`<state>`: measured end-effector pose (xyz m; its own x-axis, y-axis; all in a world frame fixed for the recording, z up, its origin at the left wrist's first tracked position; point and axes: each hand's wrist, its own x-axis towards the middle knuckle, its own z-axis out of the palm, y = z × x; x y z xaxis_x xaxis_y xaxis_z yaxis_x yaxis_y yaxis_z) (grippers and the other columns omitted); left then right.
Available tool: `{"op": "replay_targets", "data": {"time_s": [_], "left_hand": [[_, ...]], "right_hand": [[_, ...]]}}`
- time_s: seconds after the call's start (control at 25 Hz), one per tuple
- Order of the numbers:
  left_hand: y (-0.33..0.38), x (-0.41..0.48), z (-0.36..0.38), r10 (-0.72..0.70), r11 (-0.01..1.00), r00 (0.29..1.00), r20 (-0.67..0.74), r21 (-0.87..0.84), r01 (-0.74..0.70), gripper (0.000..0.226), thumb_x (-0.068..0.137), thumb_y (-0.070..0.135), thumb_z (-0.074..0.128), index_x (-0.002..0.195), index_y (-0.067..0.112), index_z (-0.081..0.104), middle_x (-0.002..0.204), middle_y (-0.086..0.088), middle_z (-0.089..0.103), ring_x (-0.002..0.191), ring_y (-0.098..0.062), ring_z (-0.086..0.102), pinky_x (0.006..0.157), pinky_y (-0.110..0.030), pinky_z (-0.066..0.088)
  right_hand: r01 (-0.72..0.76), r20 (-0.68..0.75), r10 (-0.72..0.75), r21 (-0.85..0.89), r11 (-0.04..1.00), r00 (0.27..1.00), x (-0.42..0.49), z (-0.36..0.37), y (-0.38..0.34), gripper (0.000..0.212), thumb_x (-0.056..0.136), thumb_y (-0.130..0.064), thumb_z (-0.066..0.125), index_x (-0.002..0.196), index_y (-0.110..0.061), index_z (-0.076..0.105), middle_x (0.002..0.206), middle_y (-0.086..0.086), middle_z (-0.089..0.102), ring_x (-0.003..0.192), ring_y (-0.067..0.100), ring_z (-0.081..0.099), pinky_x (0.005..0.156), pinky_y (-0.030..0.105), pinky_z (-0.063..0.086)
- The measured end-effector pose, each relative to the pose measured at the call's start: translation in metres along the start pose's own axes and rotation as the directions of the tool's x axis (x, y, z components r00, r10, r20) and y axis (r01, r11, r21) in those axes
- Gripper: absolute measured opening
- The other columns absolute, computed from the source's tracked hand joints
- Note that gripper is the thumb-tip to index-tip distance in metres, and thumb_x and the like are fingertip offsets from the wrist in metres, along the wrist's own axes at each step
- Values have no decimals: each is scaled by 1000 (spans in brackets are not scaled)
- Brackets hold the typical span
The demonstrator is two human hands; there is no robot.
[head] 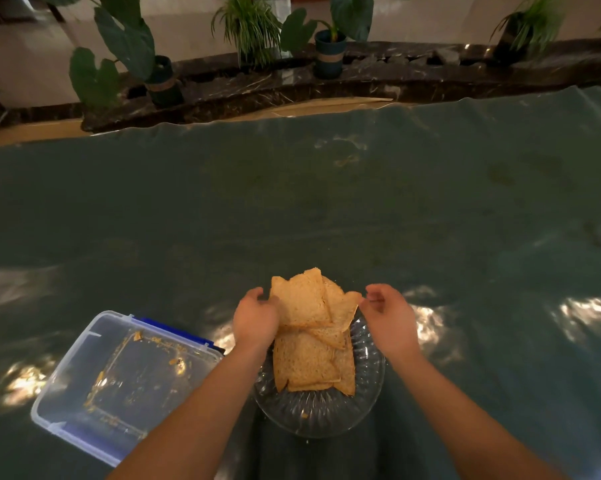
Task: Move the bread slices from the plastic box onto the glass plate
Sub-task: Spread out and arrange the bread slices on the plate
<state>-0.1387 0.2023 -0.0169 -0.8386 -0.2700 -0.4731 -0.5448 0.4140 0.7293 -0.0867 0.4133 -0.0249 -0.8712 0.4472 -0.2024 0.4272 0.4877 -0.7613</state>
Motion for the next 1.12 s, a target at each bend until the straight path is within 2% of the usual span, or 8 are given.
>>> {"op": "replay_targets", "data": {"time_s": [0.12, 0.24, 0.36, 0.52, 0.68, 0.8, 1.04, 1.12], "left_hand": [[-21, -38, -7, 52, 998, 998, -24, 22, -51, 42, 88, 23, 55, 130, 18, 52, 111, 0, 67, 106, -25, 62, 90, -39, 47], [-46, -67, -2, 50, 998, 997, 59, 44, -53, 24, 82, 17, 54, 105, 22, 58, 92, -2, 68, 88, -23, 64, 85, -46, 53], [-55, -70, 3, -16, 997, 994, 106, 75, 8, 25, 85, 19, 59, 109, 14, 60, 94, -6, 69, 90, -26, 65, 86, -47, 54], [-54, -64, 1, -102, 994, 989, 106, -33, 106, 18, 86, 22, 66, 101, 13, 66, 94, -3, 69, 90, -25, 66, 85, -48, 56], [-55, -65, -3, -163, 968, 974, 159, -163, 189, 26, 85, 15, 70, 109, 15, 62, 100, -3, 66, 92, -27, 67, 74, -47, 62], [-56, -69, -10, -206, 941, 959, 197, -229, 249, 19, 85, 12, 70, 101, 15, 61, 99, -4, 65, 87, -24, 68, 62, -39, 63], [-56, -76, -19, -241, 886, 943, 228, -345, 310, 26, 85, 9, 70, 108, 10, 58, 106, -12, 63, 93, -28, 66, 67, -43, 63], [-49, -80, -21, -268, 836, 927, 263, -415, 359, 28, 84, 7, 70, 108, 8, 56, 109, -15, 61, 96, -32, 65, 62, -40, 62]], "right_hand": [[-62, 7, 62, -28, 998, 998, -37, -3, 9, 15, 89, -21, 61, 102, -19, 69, 84, -10, 67, 81, 12, 64, 73, 27, 46], [-77, 150, 96, -123, 989, 984, -61, 7, 11, 14, 87, -15, 53, 76, -12, 62, 71, 2, 68, 71, 23, 64, 70, 38, 56], [-96, 225, 126, -137, 986, 966, -68, 16, 7, 18, 87, -21, 55, 80, -9, 66, 82, 6, 72, 81, 25, 66, 74, 36, 53], [-316, 268, 286, 79, 945, 920, -65, 22, 9, 12, 78, -13, 59, 69, -10, 66, 68, 8, 68, 68, 26, 65, 69, 43, 55], [-443, 336, 345, 283, 850, 876, -75, 30, 14, 7, 82, -15, 68, 80, -10, 73, 85, 15, 77, 85, 33, 73, 81, 54, 61], [-478, 304, 384, 357, 802, 872, -80, 29, 18, 10, 81, -8, 69, 85, -16, 72, 79, 5, 78, 82, 26, 75, 76, 47, 63], [-426, 167, 393, 293, 856, 904, -82, 12, 16, 20, 76, -12, 66, 75, -31, 72, 73, -4, 76, 71, 17, 73, 68, 42, 62], [-415, 161, 384, 268, 870, 909, -82, 9, 16, 20, 76, -17, 66, 88, -30, 75, 77, -8, 76, 72, 14, 73, 63, 36, 63]]}}
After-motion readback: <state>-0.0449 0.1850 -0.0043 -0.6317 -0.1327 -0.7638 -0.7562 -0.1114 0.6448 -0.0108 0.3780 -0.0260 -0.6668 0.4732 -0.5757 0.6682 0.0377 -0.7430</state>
